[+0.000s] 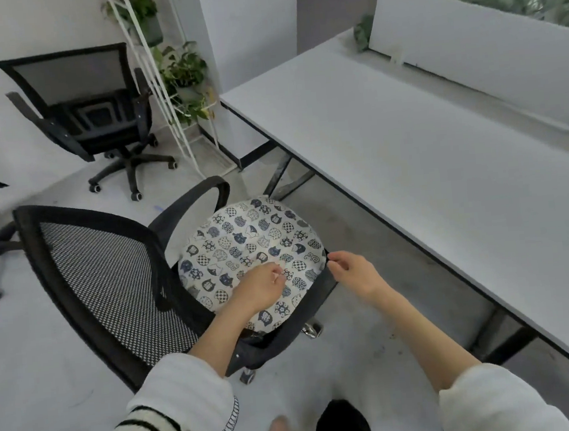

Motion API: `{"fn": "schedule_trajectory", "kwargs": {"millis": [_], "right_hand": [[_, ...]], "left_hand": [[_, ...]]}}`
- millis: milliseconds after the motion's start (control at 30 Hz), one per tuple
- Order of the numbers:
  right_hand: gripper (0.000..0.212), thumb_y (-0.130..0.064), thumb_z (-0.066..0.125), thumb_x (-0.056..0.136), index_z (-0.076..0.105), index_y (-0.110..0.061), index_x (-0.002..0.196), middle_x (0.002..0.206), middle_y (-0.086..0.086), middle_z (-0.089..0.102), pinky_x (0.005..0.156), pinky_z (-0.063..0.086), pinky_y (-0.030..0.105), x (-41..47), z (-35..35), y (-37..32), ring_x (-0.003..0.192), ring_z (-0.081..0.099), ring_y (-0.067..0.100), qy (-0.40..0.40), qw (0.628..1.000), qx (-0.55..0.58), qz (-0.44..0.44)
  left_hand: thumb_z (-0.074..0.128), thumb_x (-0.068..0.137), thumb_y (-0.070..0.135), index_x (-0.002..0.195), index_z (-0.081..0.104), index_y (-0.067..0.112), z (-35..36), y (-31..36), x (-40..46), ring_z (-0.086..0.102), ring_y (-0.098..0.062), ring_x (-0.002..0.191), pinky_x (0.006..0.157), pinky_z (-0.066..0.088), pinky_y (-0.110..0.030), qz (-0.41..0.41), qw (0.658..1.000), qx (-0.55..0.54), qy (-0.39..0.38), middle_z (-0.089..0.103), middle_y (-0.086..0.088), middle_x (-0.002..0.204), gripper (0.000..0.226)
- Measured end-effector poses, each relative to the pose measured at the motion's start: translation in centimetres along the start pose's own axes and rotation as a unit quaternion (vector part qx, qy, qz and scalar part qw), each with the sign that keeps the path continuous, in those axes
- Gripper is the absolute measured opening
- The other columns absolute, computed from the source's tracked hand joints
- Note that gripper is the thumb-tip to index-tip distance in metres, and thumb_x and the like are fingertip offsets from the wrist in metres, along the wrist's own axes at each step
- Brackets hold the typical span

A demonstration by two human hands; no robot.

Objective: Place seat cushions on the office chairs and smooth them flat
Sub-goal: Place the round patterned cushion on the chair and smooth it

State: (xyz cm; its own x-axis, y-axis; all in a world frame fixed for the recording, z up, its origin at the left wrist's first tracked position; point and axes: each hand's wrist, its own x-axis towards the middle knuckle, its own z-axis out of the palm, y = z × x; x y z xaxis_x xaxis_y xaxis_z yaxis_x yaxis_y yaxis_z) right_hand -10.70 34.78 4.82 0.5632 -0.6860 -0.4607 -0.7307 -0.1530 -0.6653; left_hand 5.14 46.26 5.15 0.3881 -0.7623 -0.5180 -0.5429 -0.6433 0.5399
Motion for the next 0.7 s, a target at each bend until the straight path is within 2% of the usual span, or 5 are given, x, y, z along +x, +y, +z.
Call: {"fn": "schedule_trajectory", "kwargs": {"millis": [133, 233, 367, 533, 700], "right_hand": [[0.039, -0.028, 0.040, 0.100, 0.048, -0.014, 0.136, 0.133, 0.008, 0.056, 0.097, 0.039, 0.027, 7.0, -0.3, -0.7, 0.122, 0.052, 0.024, -0.048, 0.998, -0.043, 0.004], [0.041, -0.026, 0.039, 0.101, 0.045, -0.012, 0.138, 0.138, 0.009, 0.052, 0.103, 0.036, 0.028, 14.2, -0.2, -1.5, 0.127, 0.049, 0.024, -0.097, 0.992, -0.082, -0.005], [0.041, -0.025, 0.038, 0.100, 0.042, -0.012, 0.139, 0.137, 0.011, 0.053, 0.100, 0.039, 0.029, 23.1, 0.6, -2.3, 0.122, 0.053, 0.029, -0.156, 0.978, -0.141, -0.011], [0.043, -0.025, 0.040, 0.099, 0.042, -0.011, 0.139, 0.133, 0.017, 0.054, 0.093, 0.044, 0.035, 32.2, 2.5, -3.2, 0.115, 0.056, 0.033, -0.173, 0.967, -0.189, 0.000], [0.049, -0.024, 0.044, 0.098, 0.033, -0.012, 0.144, 0.141, 0.017, 0.044, 0.092, 0.041, 0.033, 37.8, 6.4, -3.0, 0.115, 0.052, 0.029, -0.188, 0.958, -0.215, 0.022]], "left_hand": [[0.042, 0.099, 0.029, 0.134, 0.047, 0.012, -0.2, -2.4, 4.7, 0.049, -0.018, 0.122, 0.100, 0.039, -0.028, -0.053, 0.998, -0.026, -0.013, 0.050, -0.005, 0.137, 0.039], [0.043, 0.098, 0.025, 0.134, 0.048, 0.012, -0.2, -4.9, 9.3, 0.055, -0.009, 0.097, 0.080, 0.041, -0.021, -0.113, 0.990, -0.077, 0.013, 0.054, -0.004, 0.126, 0.038], [0.044, 0.097, 0.026, 0.132, 0.050, 0.012, -0.1, -8.4, 14.1, 0.054, -0.022, 0.115, 0.097, 0.042, -0.028, -0.207, 0.972, -0.098, 0.058, 0.052, -0.010, 0.134, 0.038], [0.047, 0.095, 0.022, 0.136, 0.044, 0.004, -0.1, -12.6, 18.8, 0.044, -0.030, 0.125, 0.107, 0.034, -0.033, -0.271, 0.952, -0.100, 0.100, 0.045, -0.019, 0.137, 0.045], [0.042, 0.097, 0.025, 0.146, 0.028, 0.014, -1.7, -17.7, 25.2, 0.017, -0.033, 0.142, 0.116, 0.021, -0.043, -0.292, 0.951, -0.048, 0.091, 0.023, -0.019, 0.152, 0.053]]}}
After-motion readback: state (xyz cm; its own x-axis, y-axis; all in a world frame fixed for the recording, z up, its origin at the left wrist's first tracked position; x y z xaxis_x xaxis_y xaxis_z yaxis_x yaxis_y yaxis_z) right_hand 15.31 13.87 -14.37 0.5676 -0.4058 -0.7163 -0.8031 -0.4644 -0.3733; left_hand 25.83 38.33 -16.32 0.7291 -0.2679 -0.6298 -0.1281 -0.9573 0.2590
